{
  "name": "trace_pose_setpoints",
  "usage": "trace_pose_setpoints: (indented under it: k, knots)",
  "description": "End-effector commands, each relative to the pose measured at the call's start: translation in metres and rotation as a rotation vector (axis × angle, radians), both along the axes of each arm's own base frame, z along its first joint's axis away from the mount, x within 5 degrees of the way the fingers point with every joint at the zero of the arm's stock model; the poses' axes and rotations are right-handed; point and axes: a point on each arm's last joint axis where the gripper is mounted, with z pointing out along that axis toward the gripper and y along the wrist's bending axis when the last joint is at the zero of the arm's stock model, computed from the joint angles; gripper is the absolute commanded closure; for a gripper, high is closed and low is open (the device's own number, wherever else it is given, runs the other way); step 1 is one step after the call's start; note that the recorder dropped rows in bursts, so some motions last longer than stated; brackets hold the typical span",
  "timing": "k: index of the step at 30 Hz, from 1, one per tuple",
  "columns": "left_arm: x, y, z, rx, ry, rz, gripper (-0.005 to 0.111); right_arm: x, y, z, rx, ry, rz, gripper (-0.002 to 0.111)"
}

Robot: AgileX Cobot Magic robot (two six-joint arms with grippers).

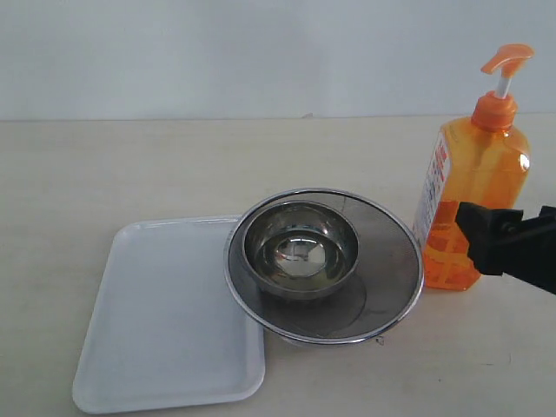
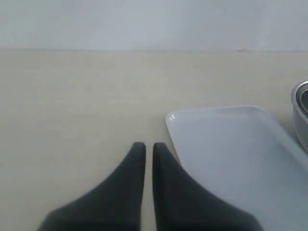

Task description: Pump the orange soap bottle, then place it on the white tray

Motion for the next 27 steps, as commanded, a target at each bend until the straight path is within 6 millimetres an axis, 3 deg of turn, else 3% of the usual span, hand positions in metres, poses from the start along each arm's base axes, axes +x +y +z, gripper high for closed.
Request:
trace_pose_setpoints:
  k: [1, 7, 11, 27]
  knots:
    - [-0.0001, -0.0003, 0.0014, -0.001, -0.008, -0.006, 0.102, -0.0039, 0.0002, -0.0070, -0.010, 0.074, 0.015, 0.030]
    - [-0.0001, -0.0003, 0.0014, -0.001, -0.008, -0.006, 0.102, -0.0066, 0.0057, -0.0084, -0.077, 0.067, 0.113, 0.030]
    - [-0.0001, -0.0003, 0.0014, -0.001, -0.008, -0.006, 0.102, -0.0062, 0.0057, -0.0076, 0.007, 0.082, 0.078, 0.030]
    - [-0.0001, -0.0003, 0.0014, -0.001, -0.008, -0.006, 0.102, -0.0075, 0.0047, -0.0110, 0.061, 0.140, 0.043, 0.030]
